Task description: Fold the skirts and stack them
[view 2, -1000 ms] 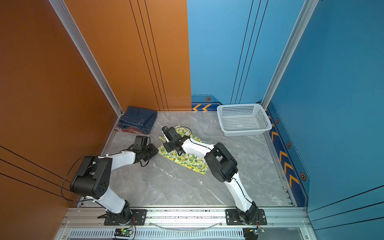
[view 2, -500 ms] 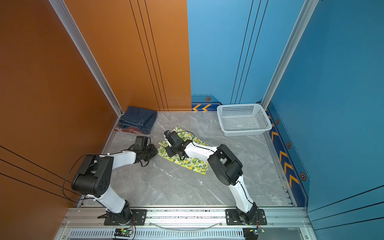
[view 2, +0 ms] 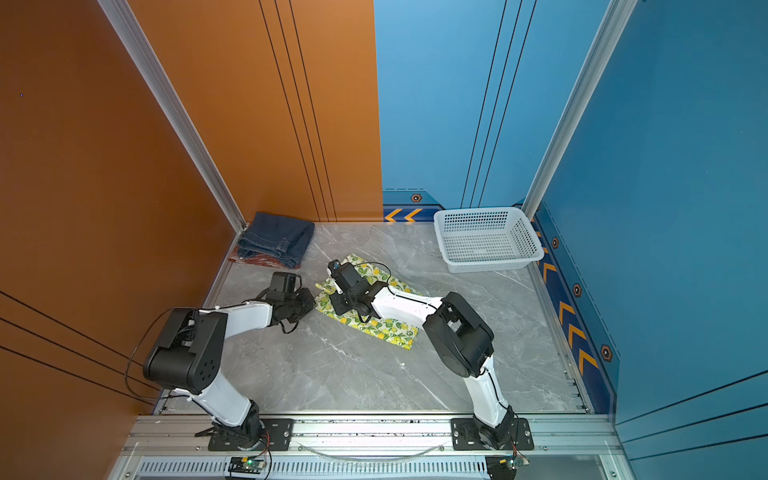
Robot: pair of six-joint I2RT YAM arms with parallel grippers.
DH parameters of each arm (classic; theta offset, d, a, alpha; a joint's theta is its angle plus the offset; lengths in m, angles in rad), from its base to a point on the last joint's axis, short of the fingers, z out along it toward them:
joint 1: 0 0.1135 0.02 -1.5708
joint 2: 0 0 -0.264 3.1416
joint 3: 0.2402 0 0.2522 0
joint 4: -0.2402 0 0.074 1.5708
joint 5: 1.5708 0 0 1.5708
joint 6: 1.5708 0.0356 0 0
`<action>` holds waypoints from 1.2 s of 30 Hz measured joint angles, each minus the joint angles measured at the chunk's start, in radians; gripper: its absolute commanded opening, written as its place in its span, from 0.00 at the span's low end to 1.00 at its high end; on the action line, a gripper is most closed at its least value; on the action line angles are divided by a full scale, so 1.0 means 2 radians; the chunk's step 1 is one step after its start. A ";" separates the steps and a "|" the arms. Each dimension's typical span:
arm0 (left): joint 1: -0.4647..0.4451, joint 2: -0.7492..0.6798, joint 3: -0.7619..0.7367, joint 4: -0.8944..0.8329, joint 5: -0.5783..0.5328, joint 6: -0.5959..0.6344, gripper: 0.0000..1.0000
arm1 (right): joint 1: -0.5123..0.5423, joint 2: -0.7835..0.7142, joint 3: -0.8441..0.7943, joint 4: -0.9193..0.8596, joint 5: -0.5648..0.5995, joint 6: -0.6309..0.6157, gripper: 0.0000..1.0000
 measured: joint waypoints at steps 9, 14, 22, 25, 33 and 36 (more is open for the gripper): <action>0.001 0.000 0.000 0.000 0.000 -0.002 0.09 | 0.011 0.000 -0.028 0.004 -0.005 0.012 0.19; 0.005 -0.006 -0.006 0.005 0.006 -0.011 0.18 | 0.009 -0.029 -0.064 0.006 -0.008 0.015 0.38; 0.014 -0.046 -0.040 0.002 0.011 -0.033 0.34 | -0.013 -0.139 -0.131 0.017 0.005 0.036 0.55; 0.017 -0.076 -0.060 -0.010 0.005 -0.042 0.41 | -0.023 -0.181 -0.166 0.022 0.024 0.056 0.59; 0.009 -0.137 -0.064 -0.056 -0.019 -0.030 0.45 | -0.057 -0.253 -0.267 0.022 0.063 0.119 0.63; -0.016 -0.134 -0.050 -0.072 -0.027 -0.019 0.48 | -0.072 -0.272 -0.297 0.016 0.069 0.145 0.64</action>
